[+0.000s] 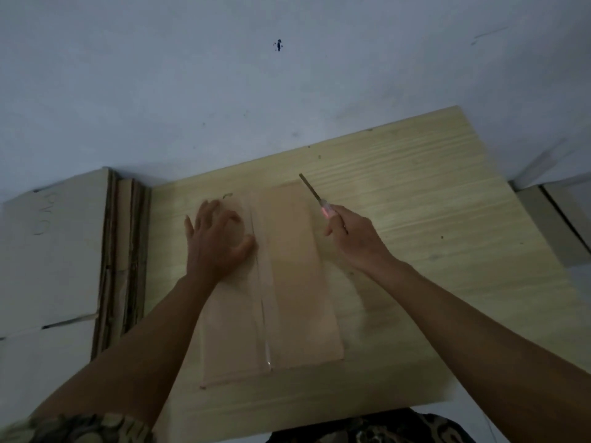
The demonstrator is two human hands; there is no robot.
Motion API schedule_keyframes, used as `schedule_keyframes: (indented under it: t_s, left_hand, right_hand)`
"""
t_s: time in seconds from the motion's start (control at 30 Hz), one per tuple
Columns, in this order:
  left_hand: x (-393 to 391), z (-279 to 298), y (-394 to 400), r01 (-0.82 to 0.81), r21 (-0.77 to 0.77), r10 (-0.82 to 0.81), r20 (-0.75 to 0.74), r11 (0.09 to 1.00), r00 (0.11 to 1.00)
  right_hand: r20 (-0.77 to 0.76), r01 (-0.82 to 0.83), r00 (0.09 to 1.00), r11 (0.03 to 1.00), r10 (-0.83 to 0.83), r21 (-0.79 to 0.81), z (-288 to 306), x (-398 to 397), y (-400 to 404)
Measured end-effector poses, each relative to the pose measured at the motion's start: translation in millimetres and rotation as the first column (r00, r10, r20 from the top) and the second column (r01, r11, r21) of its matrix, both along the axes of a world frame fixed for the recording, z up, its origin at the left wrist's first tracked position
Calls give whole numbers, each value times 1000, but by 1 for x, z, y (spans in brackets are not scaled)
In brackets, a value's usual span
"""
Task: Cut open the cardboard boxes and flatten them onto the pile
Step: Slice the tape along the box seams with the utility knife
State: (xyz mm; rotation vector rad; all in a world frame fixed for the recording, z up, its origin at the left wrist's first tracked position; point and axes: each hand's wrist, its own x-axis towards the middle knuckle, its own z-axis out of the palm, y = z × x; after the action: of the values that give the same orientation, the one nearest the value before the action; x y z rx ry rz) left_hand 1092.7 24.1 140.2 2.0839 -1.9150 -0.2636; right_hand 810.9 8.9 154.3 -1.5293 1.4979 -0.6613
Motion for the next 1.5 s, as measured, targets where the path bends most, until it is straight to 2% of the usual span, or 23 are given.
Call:
schedule_keyframes:
  t_s: [0.07, 0.17, 0.23, 0.37, 0.57, 0.8, 1.03, 1.27, 1.4, 1.5]
  left_hand:
    - [15, -4, -11, 78, 40, -77, -8, 996, 997]
    - [35, -12, -21, 155, -32, -152, 79, 987, 985]
    - [43, -14, -28, 164, -86, -153, 129, 983, 980]
    - [47, -16, -32, 124, -87, -103, 214, 988, 971]
    - [38, -31, -25, 58, -96, -54, 41, 994, 998]
    - [38, -37, -26, 49, -160, -37, 75, 986, 996]
    - [38, -41, -29, 41, -132, -35, 49, 990, 998]
    - [38, -43, -28, 52, -190, -42, 57, 980, 997]
    - [38, -44, -28, 55, -191, -43, 67, 980, 997]
    - [38, -45, -28, 53, -201, -40, 68, 978, 997]
  right_hand:
    - [49, 26, 998, 1000, -26, 13, 13, 19, -2]
    - [19, 42, 999, 998, -43, 43, 26, 54, 1]
    - [-15, 39, 999, 997, -38, 74, 32, 76, 6]
    - [-169, -38, 984, 992, 58, 118, 40, 111, 17]
    - [-379, -61, 920, 992, 98, 108, 44, 142, 31]
    - [-539, -28, 836, 989, 104, 149, 58, 171, 42]
    - [-714, -33, 691, 991, 114, 126, 72, 195, 42]
    - [-725, -36, 668, 981, 167, 192, 99, 210, 27]
    - [-788, -58, 592, 984, 169, 168, 98, 206, 31]
    - [-792, -62, 587, 985, 165, 159, 94, 207, 35]
